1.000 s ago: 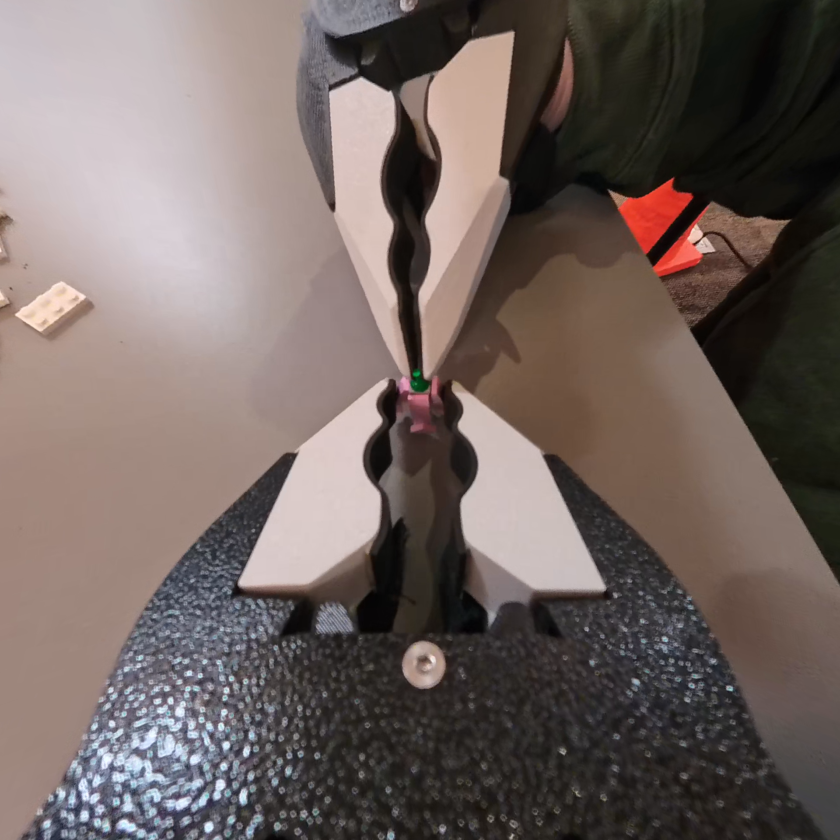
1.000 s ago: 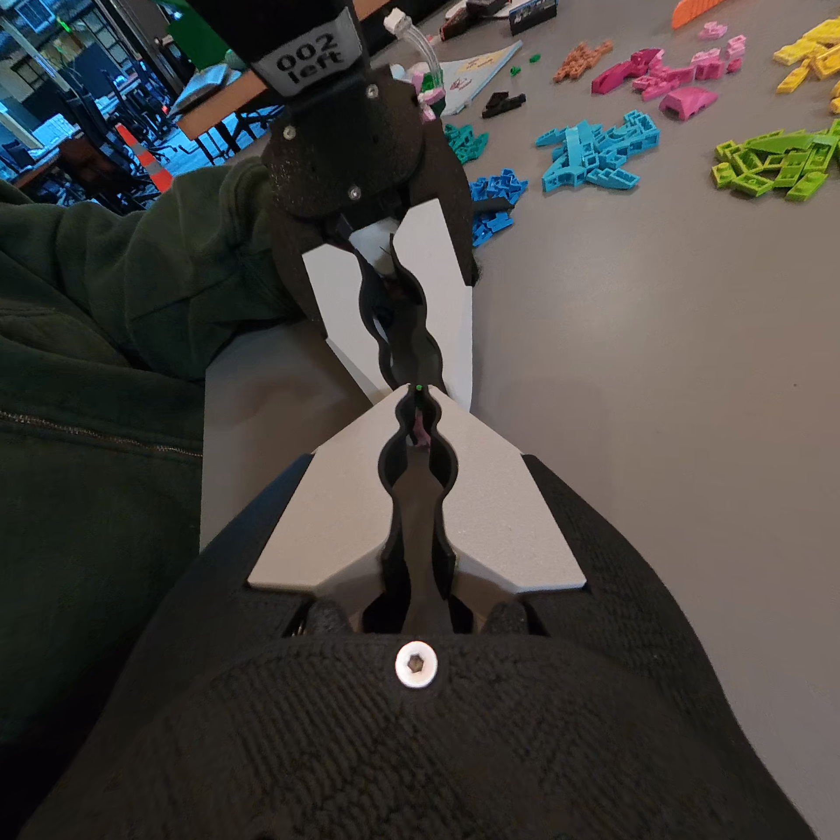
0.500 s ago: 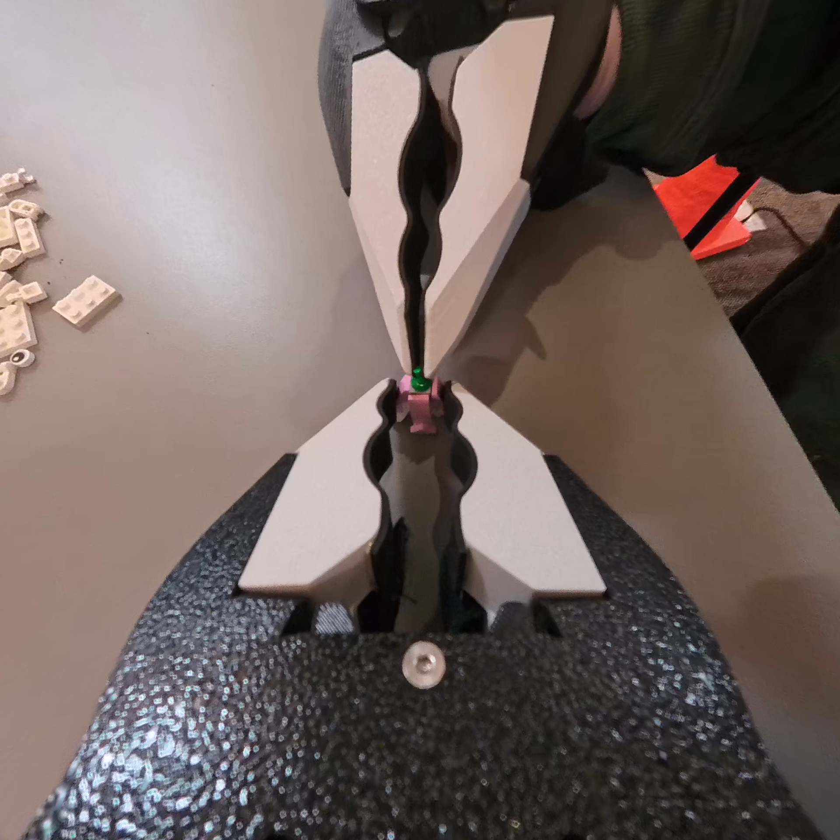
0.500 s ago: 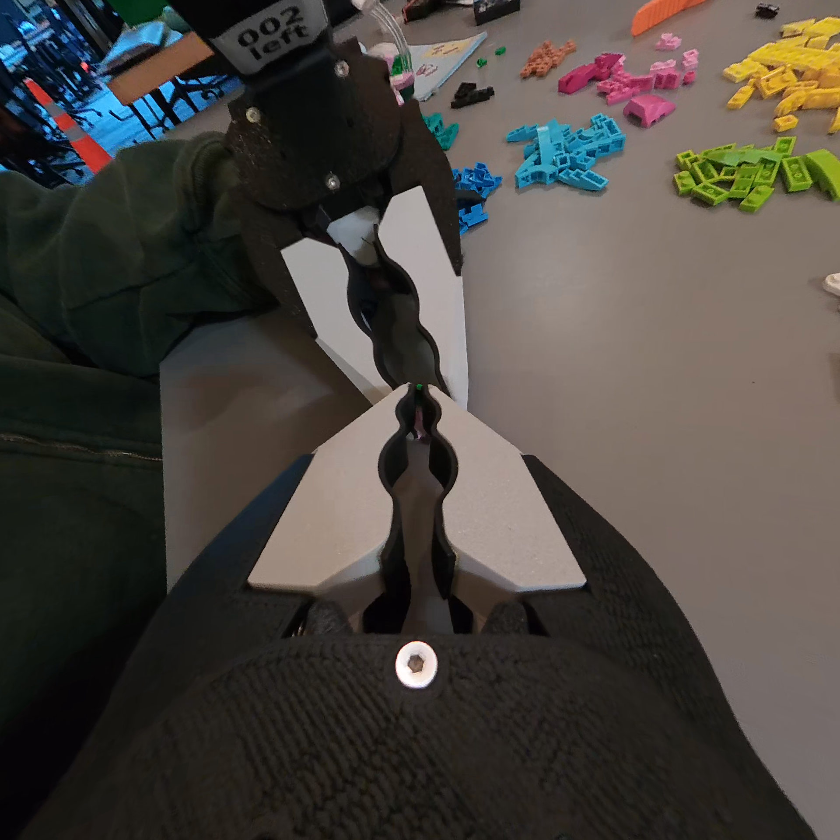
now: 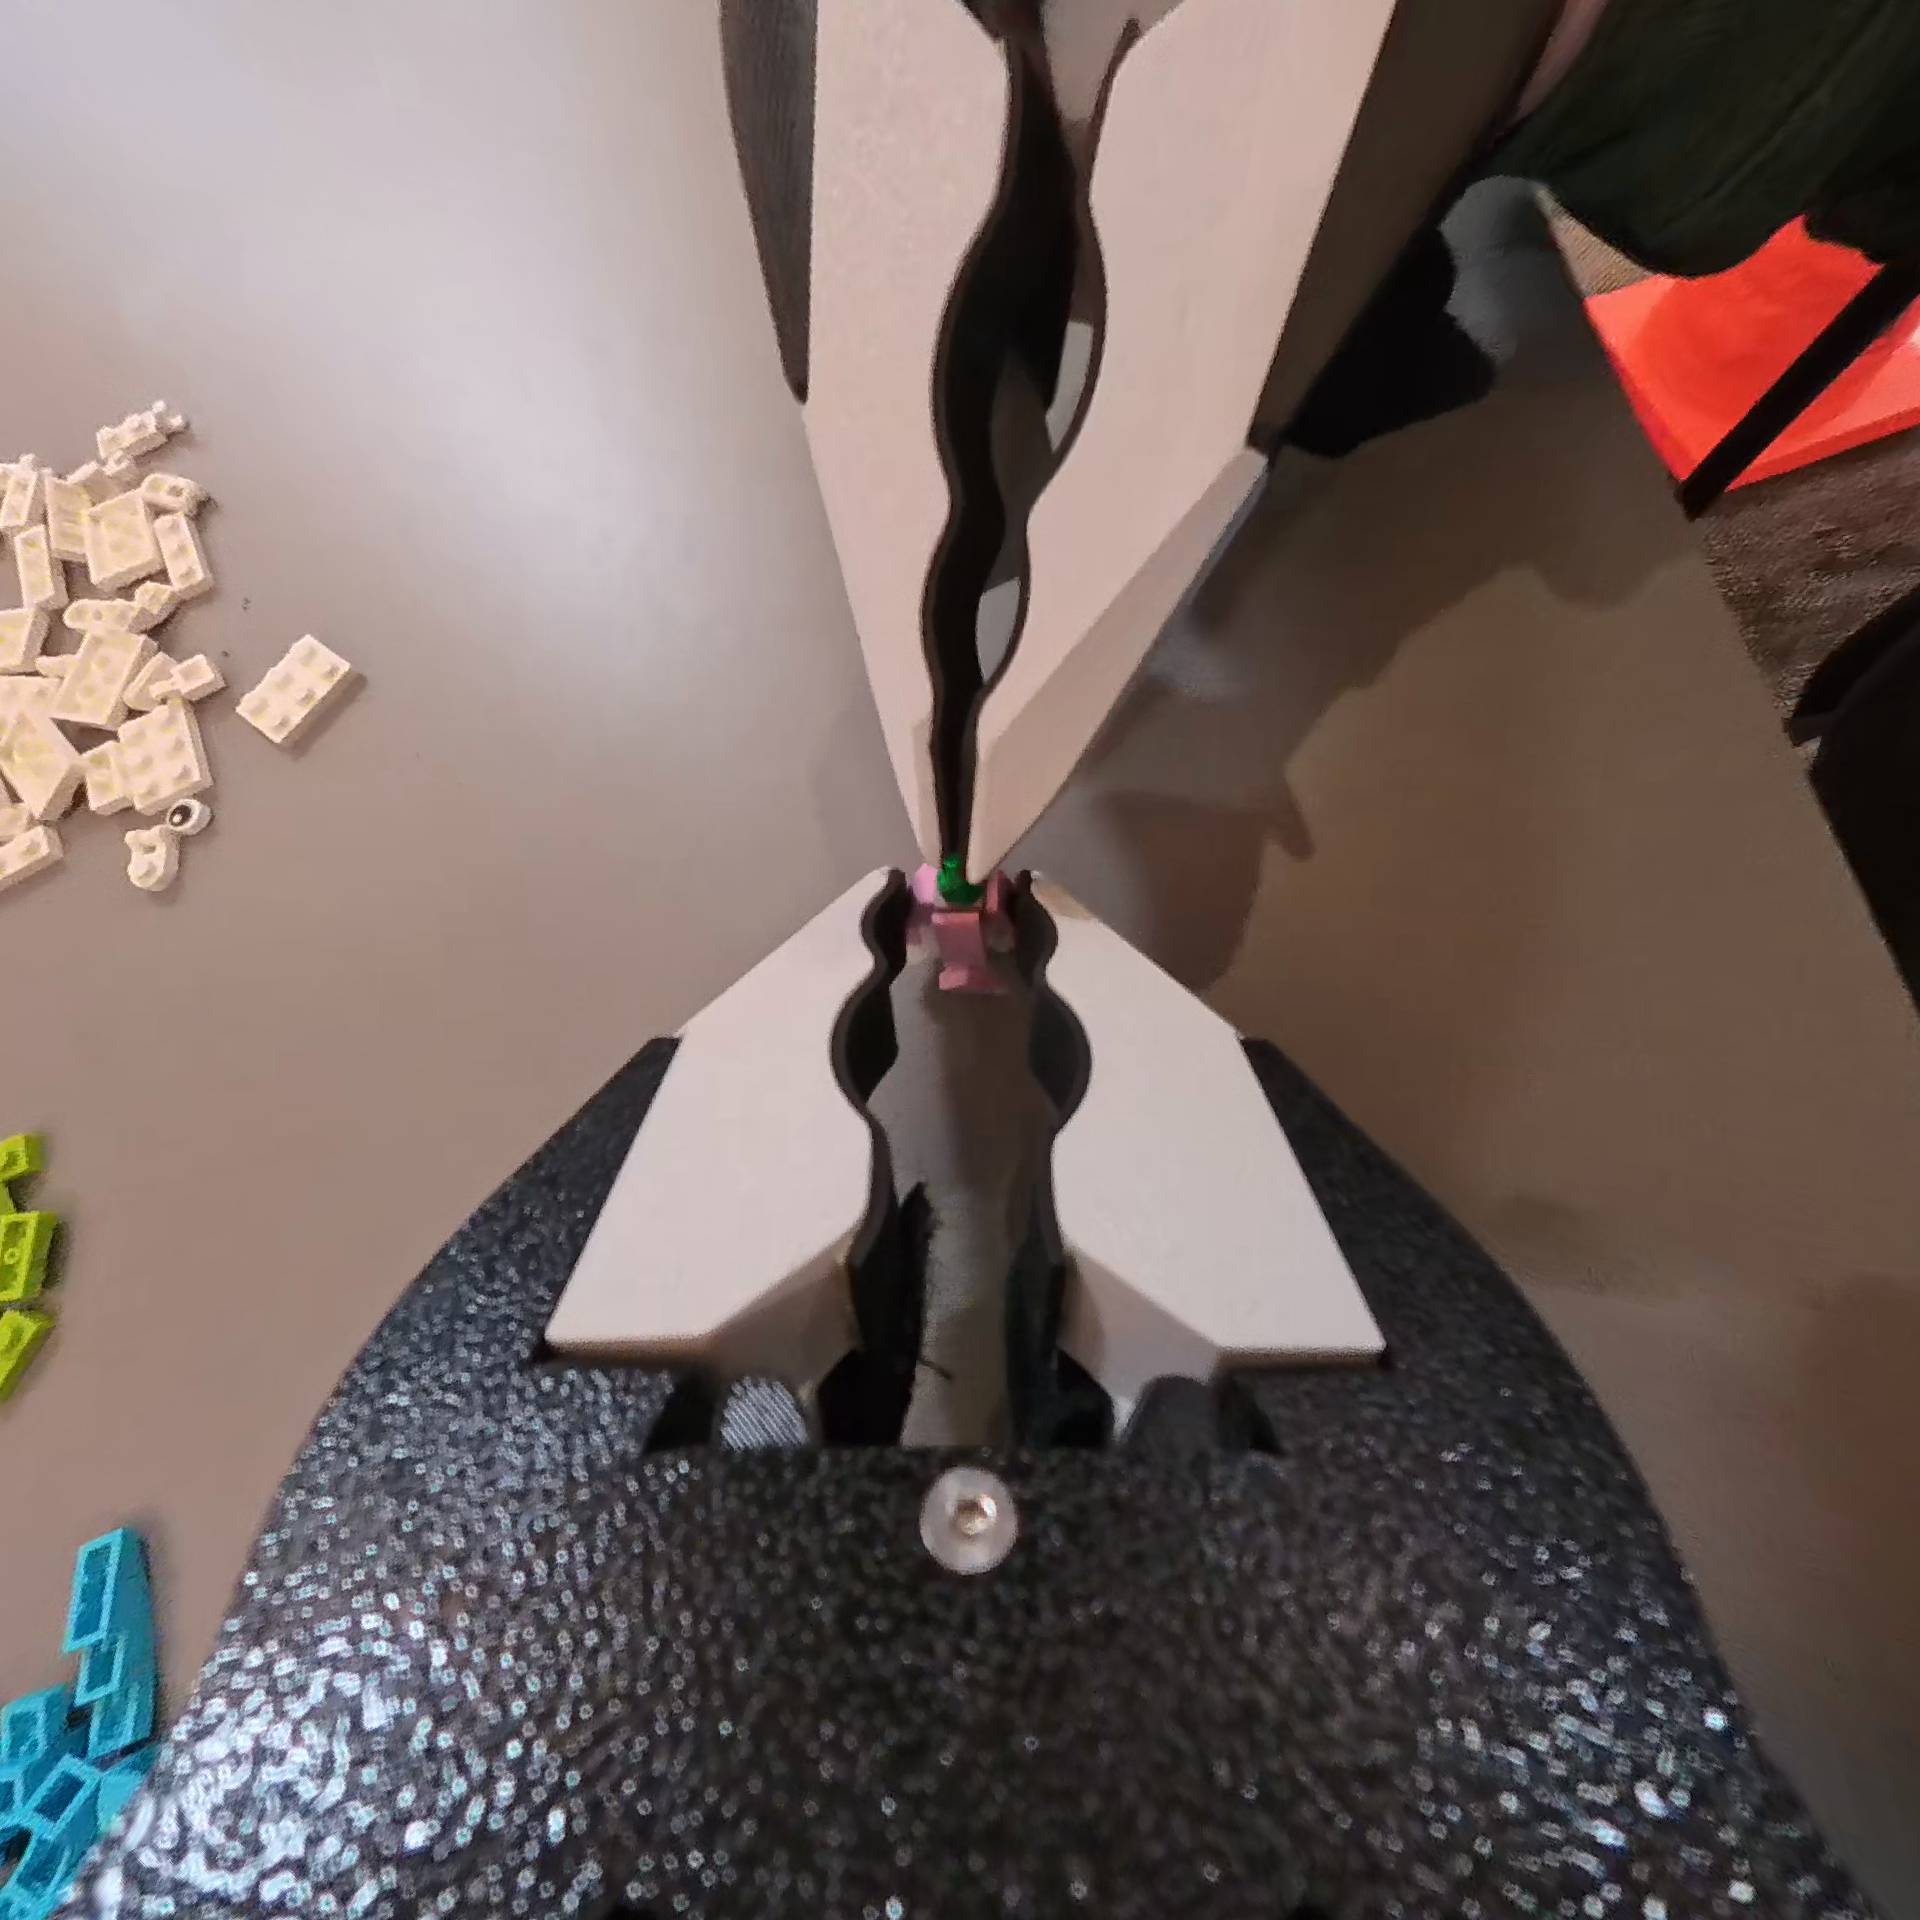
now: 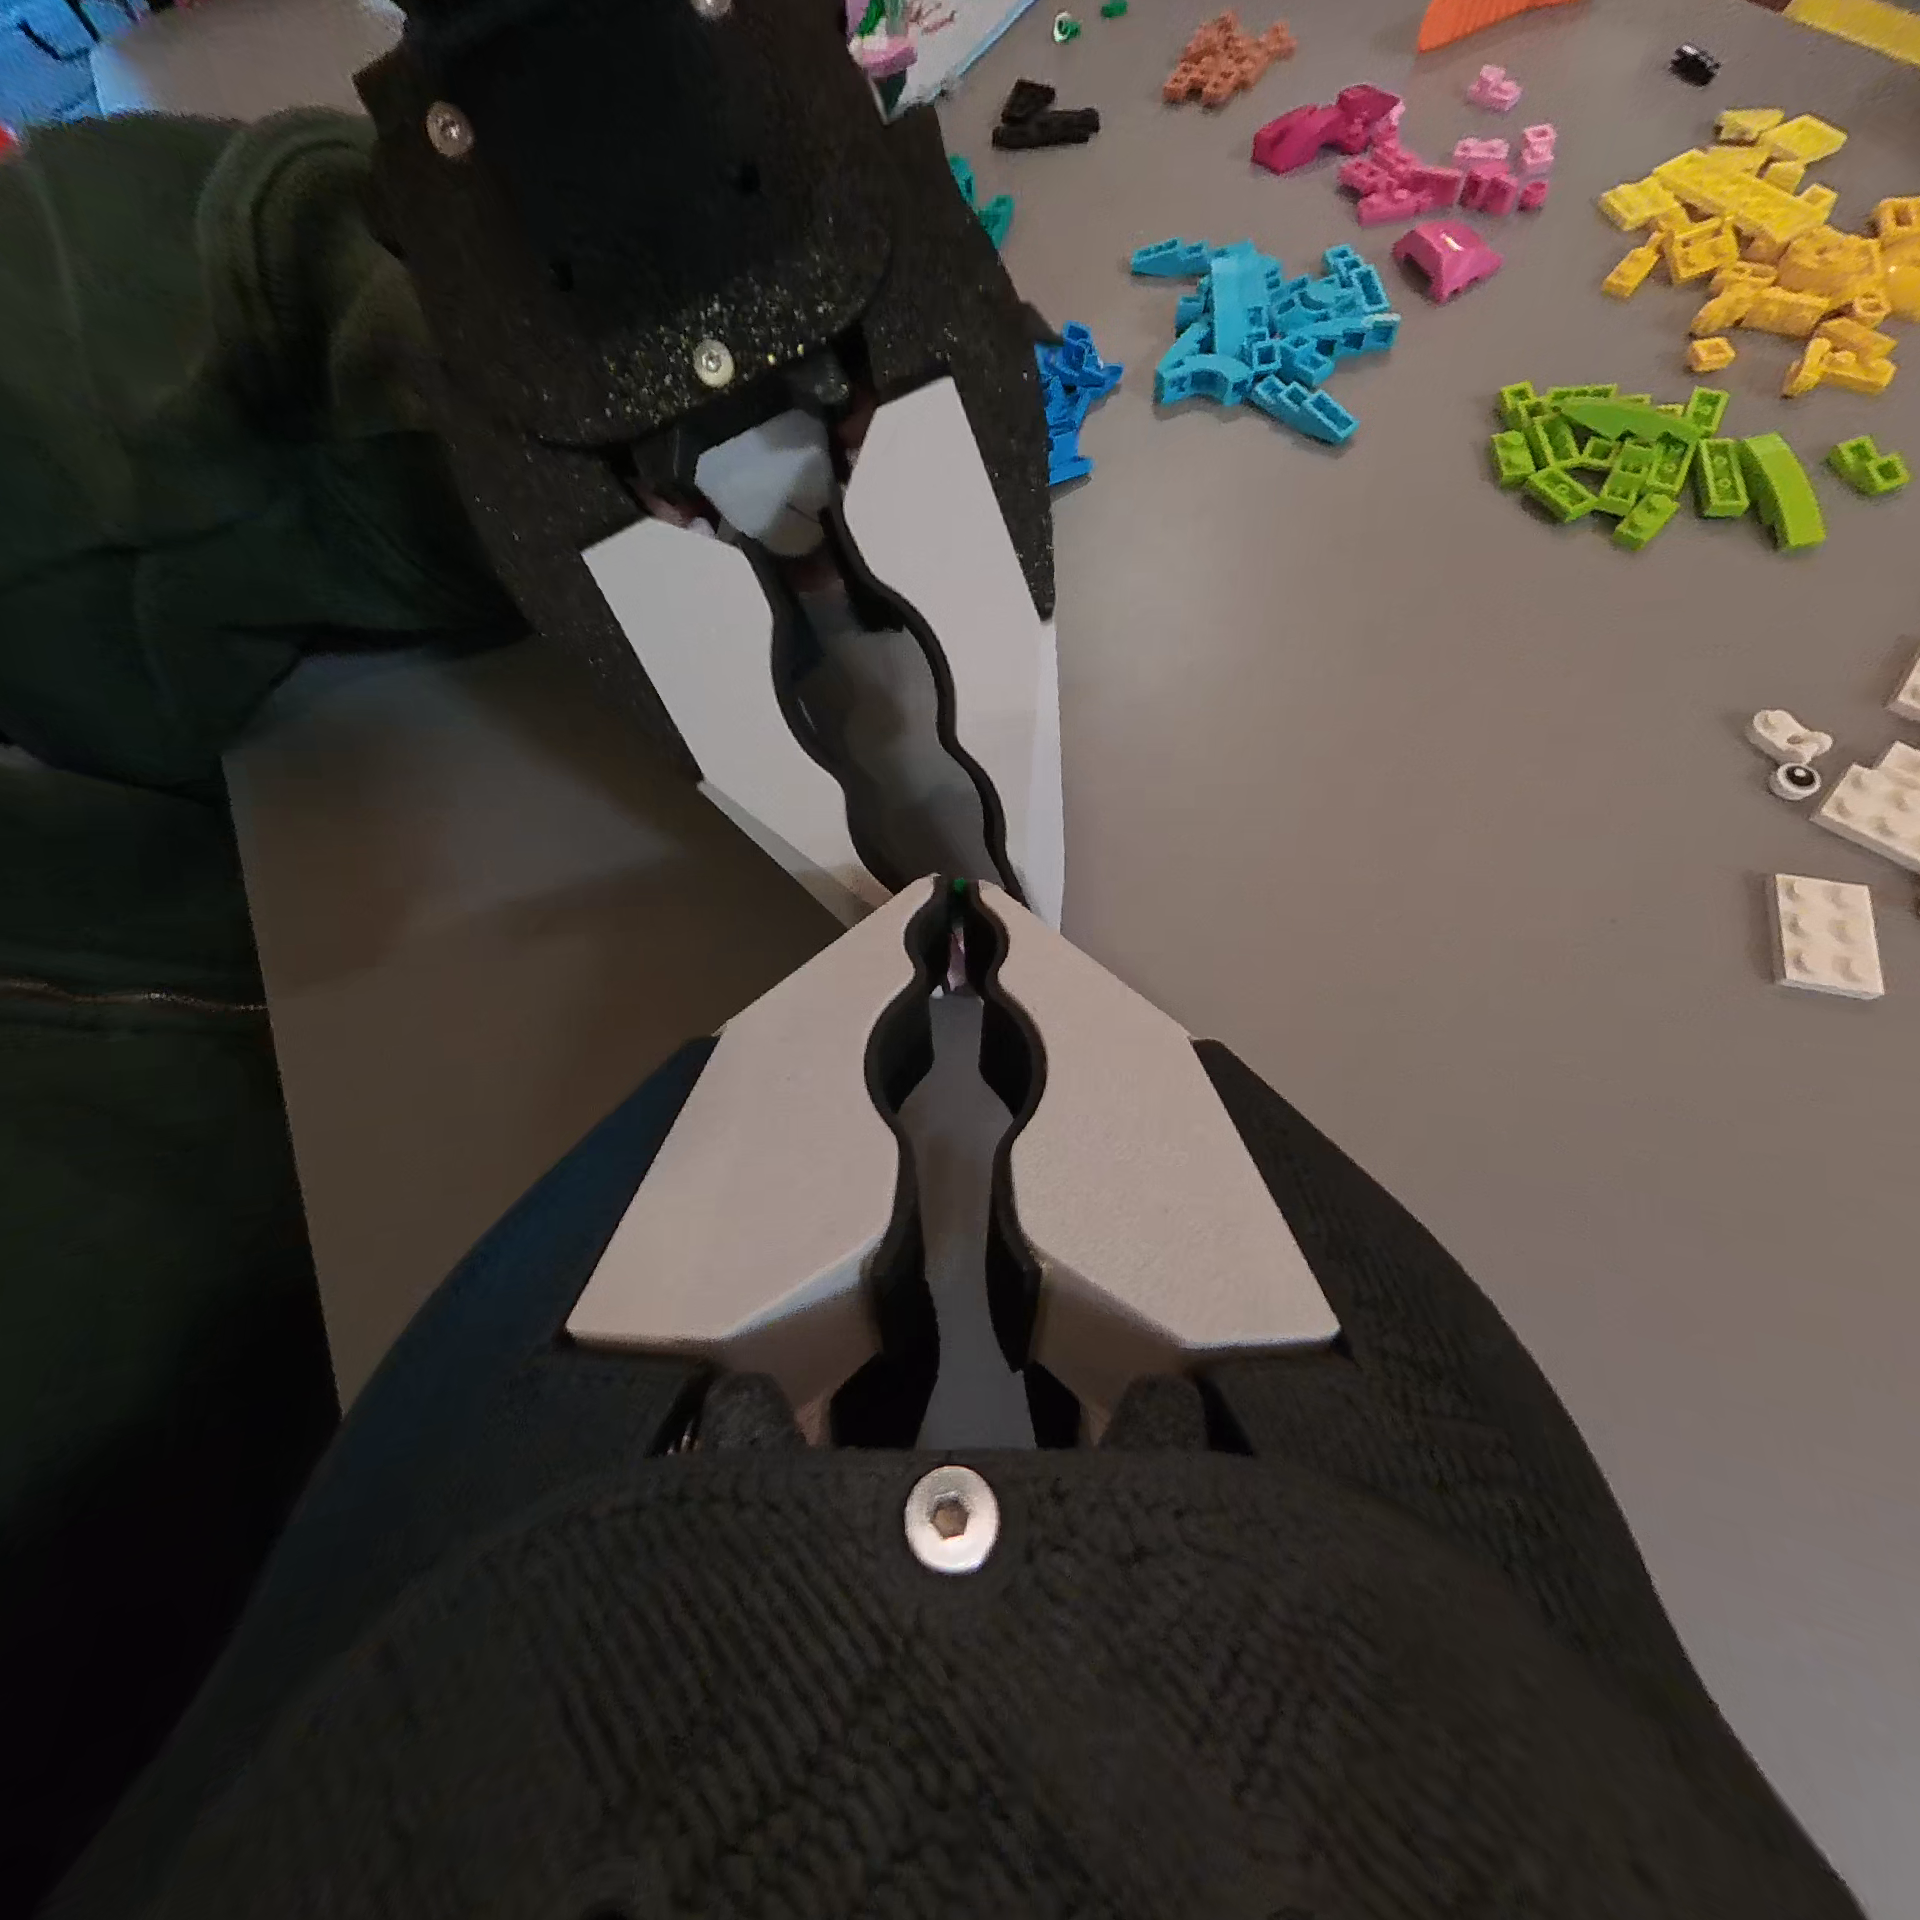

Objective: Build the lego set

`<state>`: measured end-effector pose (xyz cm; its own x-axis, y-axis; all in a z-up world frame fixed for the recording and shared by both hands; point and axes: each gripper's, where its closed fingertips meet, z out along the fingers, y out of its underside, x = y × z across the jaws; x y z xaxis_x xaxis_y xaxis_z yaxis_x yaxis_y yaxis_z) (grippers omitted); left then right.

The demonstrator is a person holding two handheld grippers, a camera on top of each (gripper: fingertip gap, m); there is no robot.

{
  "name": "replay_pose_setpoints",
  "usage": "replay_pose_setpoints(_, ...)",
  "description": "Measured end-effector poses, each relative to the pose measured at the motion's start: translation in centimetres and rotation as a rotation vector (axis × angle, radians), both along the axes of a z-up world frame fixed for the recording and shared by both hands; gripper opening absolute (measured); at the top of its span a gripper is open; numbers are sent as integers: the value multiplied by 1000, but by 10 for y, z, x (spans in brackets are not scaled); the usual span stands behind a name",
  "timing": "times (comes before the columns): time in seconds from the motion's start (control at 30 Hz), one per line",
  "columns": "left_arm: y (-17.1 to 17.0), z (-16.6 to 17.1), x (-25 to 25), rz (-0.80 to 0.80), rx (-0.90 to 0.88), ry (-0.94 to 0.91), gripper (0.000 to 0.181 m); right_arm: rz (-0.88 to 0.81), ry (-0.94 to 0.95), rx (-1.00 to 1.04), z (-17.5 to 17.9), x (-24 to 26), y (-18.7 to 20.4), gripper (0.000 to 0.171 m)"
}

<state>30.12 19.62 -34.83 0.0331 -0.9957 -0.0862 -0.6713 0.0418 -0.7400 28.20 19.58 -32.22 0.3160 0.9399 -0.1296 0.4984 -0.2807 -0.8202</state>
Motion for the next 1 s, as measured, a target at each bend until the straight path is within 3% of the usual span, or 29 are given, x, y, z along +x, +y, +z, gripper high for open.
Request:
replay_pose_setpoints(0.57,-5,5,2,-24,16,-1,18,14,-31,50,1,-6,-3,0)
replay_pose_setpoints(0.77,-6,9,2,-30,-8,-34,18,8,94,-5,13,-8,-3,0)
replay_pose_setpoints(1.0,-6,4,1,-36,17,1,18,12,88,-6,10,-6,-3,0)
